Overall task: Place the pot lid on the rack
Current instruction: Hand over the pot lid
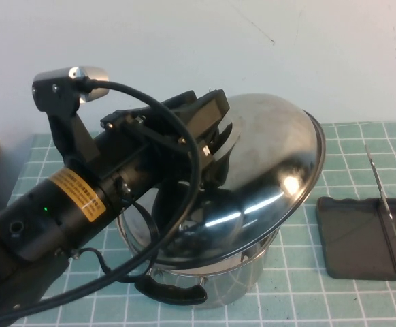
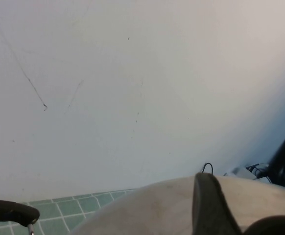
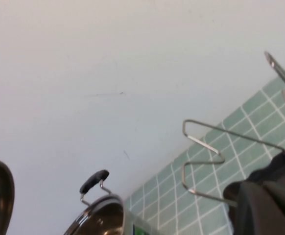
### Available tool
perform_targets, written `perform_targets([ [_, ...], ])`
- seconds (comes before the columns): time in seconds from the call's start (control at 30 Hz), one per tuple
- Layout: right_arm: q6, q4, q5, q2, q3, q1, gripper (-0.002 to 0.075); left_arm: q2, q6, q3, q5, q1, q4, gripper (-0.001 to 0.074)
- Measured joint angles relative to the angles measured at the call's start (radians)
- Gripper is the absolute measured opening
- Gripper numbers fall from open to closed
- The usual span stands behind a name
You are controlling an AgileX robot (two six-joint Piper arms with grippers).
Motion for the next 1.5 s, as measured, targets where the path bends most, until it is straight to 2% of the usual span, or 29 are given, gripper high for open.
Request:
perform_targets([
  [0.13, -0.014, 0.071, 0.111, 0.000, 0.000, 0.003, -0.0001, 0.009, -0.015, 0.000, -0.002, 0.000, 0.002, 0.0309],
  [0.23, -0.129, 0.190, 0.196, 0.000, -0.016, 0.023, -0.0001, 0.033, -0.026, 0.000, -0.031, 0.000, 0.004, 0.0309],
  [0.3, -0.247, 0.327, 0.219, 0.000, -0.050, 0.035, -0.0001, 0.054, -0.040, 0.000, -0.064, 0.000, 0.004, 0.0309],
  [0.47, -0.650, 0.824, 0.267, 0.034, -0.113, 0.056, 0.0005, 0.129, -0.088, 0.000, -0.203, 0.000, 0.009, 0.0309],
  [0.57, -0.752, 0.956, 0.331, 0.104, -0.139, 0.058, 0.0067, 0.163, -0.116, 0.000, -0.271, 0.000, 0.025, 0.0309],
  [0.77, -0.793, 0.990, 0.446, 0.254, -0.248, 0.058, 0.0302, 0.190, -0.122, 0.000, -0.332, 0.000, 0.049, 0.0309],
  [0.87, -0.850, 0.990, 0.477, 0.335, -0.324, 0.058, 0.0361, 0.190, -0.122, 0.000, -0.341, 0.000, 0.059, 0.0309],
  [1.1, -0.996, 0.992, 0.539, 0.548, -0.495, 0.058, 0.0381, 0.190, -0.106, 0.000, -0.343, 0.000, 0.066, 0.0309],
  [1.5, -1.035, 0.992, 0.676, 0.853, -0.586, 0.058, 0.0386, 0.190, -0.096, 0.000, -0.345, 0.000, 0.066, 0.0309],
])
